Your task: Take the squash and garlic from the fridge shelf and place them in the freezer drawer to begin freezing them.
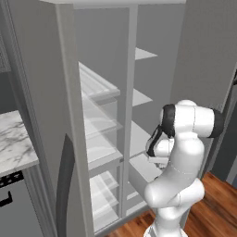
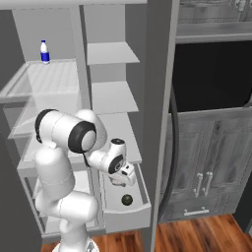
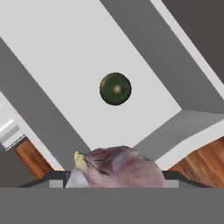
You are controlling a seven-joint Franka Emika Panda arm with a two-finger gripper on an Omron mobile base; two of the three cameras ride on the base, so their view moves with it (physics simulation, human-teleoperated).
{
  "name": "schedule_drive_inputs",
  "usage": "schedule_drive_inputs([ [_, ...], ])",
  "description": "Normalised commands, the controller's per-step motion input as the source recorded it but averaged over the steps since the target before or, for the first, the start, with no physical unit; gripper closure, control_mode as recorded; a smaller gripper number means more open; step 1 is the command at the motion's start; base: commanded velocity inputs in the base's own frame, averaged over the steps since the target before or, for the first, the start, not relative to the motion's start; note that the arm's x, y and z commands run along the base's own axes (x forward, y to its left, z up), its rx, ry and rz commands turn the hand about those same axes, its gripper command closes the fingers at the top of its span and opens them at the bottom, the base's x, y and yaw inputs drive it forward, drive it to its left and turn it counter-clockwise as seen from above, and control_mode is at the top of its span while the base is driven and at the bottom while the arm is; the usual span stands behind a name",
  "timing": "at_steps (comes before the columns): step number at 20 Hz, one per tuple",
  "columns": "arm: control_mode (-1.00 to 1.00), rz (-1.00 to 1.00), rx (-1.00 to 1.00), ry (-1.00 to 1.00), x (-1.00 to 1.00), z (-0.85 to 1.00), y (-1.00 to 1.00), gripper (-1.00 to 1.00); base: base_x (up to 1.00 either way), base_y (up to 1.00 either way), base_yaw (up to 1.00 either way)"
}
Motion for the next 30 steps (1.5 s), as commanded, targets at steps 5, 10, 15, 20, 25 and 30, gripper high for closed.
schedule_drive_inputs([
  [5, -1.00, 0.00, 0.00, 0.00, 0.52, -0.33, -0.05, 1.00, 0.00, 0.00, 0.00],
  [10, -1.00, 0.00, 0.00, 0.00, 0.43, -0.40, -0.08, 1.00, 0.00, 0.00, 0.00],
  [15, -1.00, 0.00, 0.00, 0.00, 0.48, -0.47, -0.10, 1.00, 0.00, 0.00, 0.00],
  [20, -1.00, 0.00, 0.00, 0.00, 0.37, -0.54, -0.18, 1.00, 0.00, 0.00, 0.00],
  [25, -1.00, 0.00, 0.00, 0.00, 0.36, -0.52, -0.19, 1.00, 0.00, 0.00, 0.00],
  [30, -1.00, 0.00, 0.00, 0.00, 0.44, -0.49, -0.03, -1.00, 0.00, 0.00, 0.00],
])
